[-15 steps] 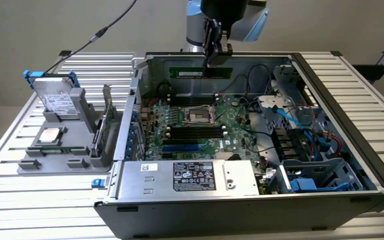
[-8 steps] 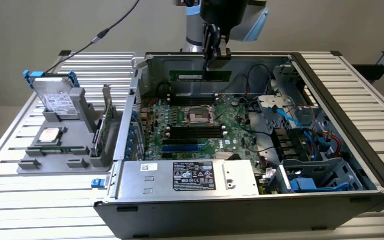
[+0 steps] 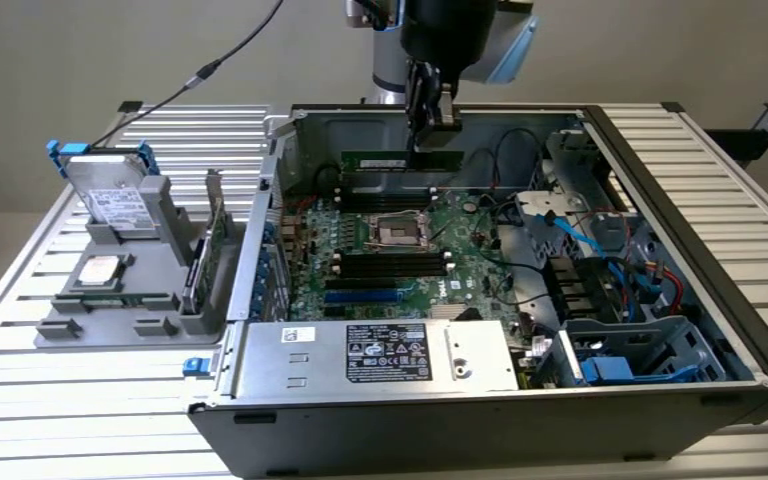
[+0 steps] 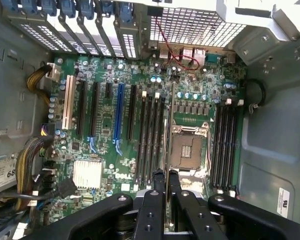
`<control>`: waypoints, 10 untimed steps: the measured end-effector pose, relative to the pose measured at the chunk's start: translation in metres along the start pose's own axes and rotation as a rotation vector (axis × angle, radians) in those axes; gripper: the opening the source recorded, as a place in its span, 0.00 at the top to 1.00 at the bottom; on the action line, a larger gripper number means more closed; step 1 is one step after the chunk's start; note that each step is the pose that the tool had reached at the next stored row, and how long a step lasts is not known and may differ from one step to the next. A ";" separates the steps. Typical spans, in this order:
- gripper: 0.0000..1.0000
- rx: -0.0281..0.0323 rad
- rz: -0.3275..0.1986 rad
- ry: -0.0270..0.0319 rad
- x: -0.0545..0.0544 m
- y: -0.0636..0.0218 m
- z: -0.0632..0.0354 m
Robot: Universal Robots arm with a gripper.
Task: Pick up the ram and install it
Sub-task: 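Insert the ram into the slot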
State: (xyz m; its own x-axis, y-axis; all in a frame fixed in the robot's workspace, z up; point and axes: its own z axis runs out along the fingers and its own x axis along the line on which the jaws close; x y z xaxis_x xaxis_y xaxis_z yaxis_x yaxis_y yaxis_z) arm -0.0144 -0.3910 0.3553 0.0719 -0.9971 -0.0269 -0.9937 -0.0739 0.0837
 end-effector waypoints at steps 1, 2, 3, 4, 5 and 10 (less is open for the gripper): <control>0.86 0.0019 0.003 -0.0001 0.000 0.0000 0.0017; 0.86 0.0035 0.006 -0.0002 0.001 0.0000 0.0035; 0.86 0.0051 0.009 -0.0004 0.001 0.0000 0.0053; 0.86 0.0063 0.012 -0.0005 0.001 0.0001 0.0070; 0.86 0.0070 0.015 -0.0007 0.002 0.0003 0.0089; 0.86 0.0073 0.019 -0.0010 0.002 0.0005 0.0181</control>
State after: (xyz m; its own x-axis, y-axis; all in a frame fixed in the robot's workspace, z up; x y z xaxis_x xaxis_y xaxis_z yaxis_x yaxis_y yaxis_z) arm -0.0162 -0.3929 0.3373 0.0527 -0.9983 -0.0264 -0.9955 -0.0546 0.0769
